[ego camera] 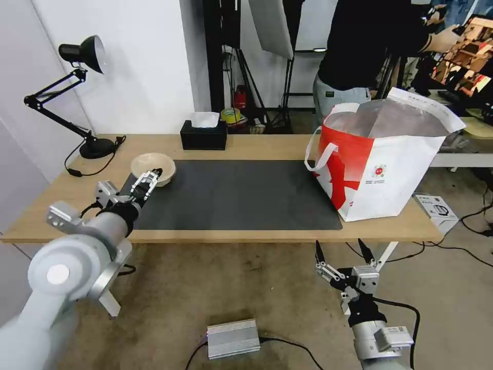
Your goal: Pick up the trash from the table and place it into the takeout bag.
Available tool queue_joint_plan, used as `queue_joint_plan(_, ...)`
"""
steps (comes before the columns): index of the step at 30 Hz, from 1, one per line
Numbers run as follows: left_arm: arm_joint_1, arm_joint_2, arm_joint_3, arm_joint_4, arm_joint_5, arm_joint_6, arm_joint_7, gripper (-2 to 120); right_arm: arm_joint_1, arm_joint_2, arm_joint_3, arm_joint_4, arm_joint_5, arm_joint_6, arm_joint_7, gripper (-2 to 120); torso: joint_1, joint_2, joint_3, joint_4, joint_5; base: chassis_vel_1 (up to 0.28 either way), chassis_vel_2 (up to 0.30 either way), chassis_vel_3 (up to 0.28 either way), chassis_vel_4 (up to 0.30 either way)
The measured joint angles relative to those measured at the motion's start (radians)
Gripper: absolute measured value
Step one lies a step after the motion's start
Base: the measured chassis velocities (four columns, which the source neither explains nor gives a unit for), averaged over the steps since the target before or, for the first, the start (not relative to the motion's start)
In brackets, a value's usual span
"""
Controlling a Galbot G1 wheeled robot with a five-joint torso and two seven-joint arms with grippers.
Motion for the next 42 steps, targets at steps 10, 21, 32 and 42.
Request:
queue_joint_plan(10, -0.117, 0.017, 0.067, 0.118, -0.019, 0.004, -0.081, 100, 0.000, 0.000, 0.000, 0.000, 0.000, 0.000, 0.000, 100, 0.000, 0.000, 0.000, 0.0000, 0.0001, 0.000, 0.000, 0.000, 0.000)
queue_joint_plan(21, -0.261, 0.039, 0.136, 0.235, -0.033, 0.006, -0.166, 100, 0.000, 0.000, 0.000, 0.000, 0.000, 0.000, 0.000, 100, 0.000, 0.000, 0.000, 0.0000, 0.0003, 0.000, 0.000, 0.000, 0.000)
queue_joint_plan(32, -0.364, 0.015, 0.231, 0.334, -0.004, -0.004, -0.186, 100, 0.000, 0.000, 0.000, 0.000, 0.000, 0.000, 0.000, 100, 0.000, 0.000, 0.000, -0.0001, 0.0003, 0.000, 0.000, 0.000, 0.000)
queue_joint_plan(42, -0.447, -0.013, 0.300, 0.428, 0.014, -0.009, -0.221, 100, 0.000, 0.000, 0.000, 0.000, 0.000, 0.000, 0.000, 100, 0.000, 0.000, 0.000, -0.0002, 0.0003, 0.000, 0.000, 0.000, 0.000)
